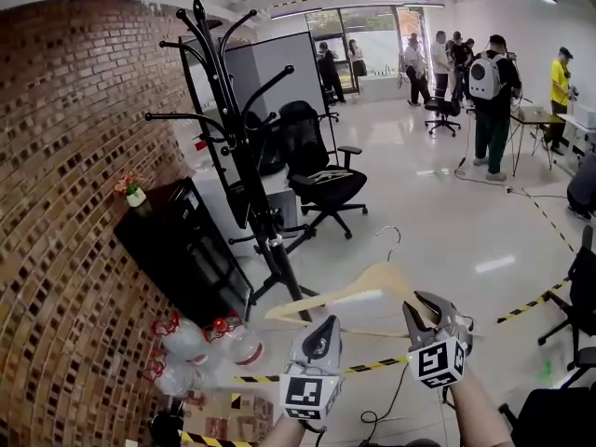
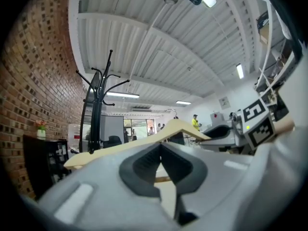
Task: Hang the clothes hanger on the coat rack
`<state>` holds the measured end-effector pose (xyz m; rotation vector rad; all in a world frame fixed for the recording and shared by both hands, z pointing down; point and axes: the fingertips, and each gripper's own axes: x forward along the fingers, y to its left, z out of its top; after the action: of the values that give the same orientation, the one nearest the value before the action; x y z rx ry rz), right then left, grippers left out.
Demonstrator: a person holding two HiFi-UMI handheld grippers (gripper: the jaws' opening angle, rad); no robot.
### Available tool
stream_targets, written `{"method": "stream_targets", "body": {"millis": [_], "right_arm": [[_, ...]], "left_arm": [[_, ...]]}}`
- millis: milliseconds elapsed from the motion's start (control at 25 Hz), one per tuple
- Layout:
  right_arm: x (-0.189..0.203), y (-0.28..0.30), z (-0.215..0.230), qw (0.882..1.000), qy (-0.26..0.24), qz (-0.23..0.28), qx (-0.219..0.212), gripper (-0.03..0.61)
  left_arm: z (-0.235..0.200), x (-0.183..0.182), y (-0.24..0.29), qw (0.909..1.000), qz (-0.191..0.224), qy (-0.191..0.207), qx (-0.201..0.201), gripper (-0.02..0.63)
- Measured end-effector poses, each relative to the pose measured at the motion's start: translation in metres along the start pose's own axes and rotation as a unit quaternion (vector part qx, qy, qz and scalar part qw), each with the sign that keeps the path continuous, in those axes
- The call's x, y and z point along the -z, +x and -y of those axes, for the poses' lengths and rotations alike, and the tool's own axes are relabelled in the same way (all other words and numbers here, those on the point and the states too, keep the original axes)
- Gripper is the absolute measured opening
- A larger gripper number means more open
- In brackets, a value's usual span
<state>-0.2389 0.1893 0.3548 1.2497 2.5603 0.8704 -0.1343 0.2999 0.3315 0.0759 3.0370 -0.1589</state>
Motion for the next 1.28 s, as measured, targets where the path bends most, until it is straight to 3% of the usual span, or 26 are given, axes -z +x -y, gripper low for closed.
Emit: {"method": "stream_targets", "body": {"millis": [320,640,960,1280], "right_arm": [[-0.012,0.021,-0.013,0.999,-0.009,0.027,-0.039,0.097],[-0.025,0.046,0.001,0.994,-0.029,0.073,-0.081,0.097],[-0.028,0.072,0.026,0.984,-0.044,0.120,-0.123,0.097],[-0.043,0.086,0.032,0.978,-0.037,0.155,-0.136,0.097]], "left_arm": [[-0.014,0.000,-0.002,0.9995,-0.006,-0.008,-0.031,0.005],[-0.015,-0.010,0.018,0.9968,0.002,0.009,-0.080,0.005],[-0.013,-0.018,0.040,0.9903,0.011,0.016,-0.137,0.005],[-0.018,-0.035,0.040,0.9833,0.005,0.023,-0.180,0.005]]}}
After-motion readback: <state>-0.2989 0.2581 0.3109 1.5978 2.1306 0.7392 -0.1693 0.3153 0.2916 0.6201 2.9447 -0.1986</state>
